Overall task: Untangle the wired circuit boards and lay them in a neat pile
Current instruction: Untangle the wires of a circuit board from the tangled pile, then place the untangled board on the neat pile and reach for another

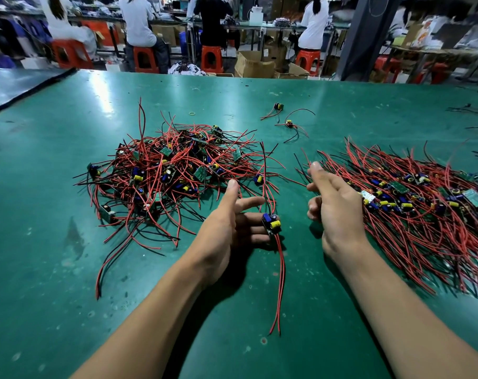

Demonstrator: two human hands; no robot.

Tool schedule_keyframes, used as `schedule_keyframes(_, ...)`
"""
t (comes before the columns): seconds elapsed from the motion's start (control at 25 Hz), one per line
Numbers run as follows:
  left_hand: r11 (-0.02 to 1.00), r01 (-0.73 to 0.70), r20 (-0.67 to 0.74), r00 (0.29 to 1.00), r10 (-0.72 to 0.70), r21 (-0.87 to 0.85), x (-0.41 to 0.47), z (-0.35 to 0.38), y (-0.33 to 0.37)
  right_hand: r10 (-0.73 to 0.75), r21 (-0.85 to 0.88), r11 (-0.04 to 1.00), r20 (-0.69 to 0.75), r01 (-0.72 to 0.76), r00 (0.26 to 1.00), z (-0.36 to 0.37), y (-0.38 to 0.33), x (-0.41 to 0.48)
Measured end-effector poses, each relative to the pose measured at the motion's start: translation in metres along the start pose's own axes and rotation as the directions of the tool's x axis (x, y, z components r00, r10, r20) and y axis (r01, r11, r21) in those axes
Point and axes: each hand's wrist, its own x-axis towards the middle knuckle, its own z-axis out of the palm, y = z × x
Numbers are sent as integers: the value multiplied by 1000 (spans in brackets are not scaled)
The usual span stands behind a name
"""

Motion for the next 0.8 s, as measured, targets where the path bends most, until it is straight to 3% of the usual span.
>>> schedule_keyframes(0.12,1000,-3,3,1000,3,-16,0,0,0,18,-196,980,285,40,958,4,0,-11)
schedule_keyframes(0.24,998,-12,12,1000,13,-65,1,-3,-1,76,-483,851,505,209,860,7,2,-20)
schedule_keyframes(0.36,998,-40,-10,999,40,-38,3,-2,-4,0,-554,786,445,275,896,7,0,-18)
schedule_keyframes(0.48,995,-94,-92,991,98,45,5,-3,-7,-147,-626,725,266,287,953,-2,-4,-8)
schedule_keyframes(0.64,980,-134,-134,979,154,145,3,-5,-10,-313,-769,594,50,237,948,-25,-14,8)
schedule_keyframes(0.72,952,-197,-141,962,234,233,3,-4,-13,-331,-890,430,1,152,944,-32,-15,10)
schedule_keyframes(0.8,931,-214,-143,954,265,297,5,-3,-15,-377,-964,226,49,143,925,-31,-13,8)
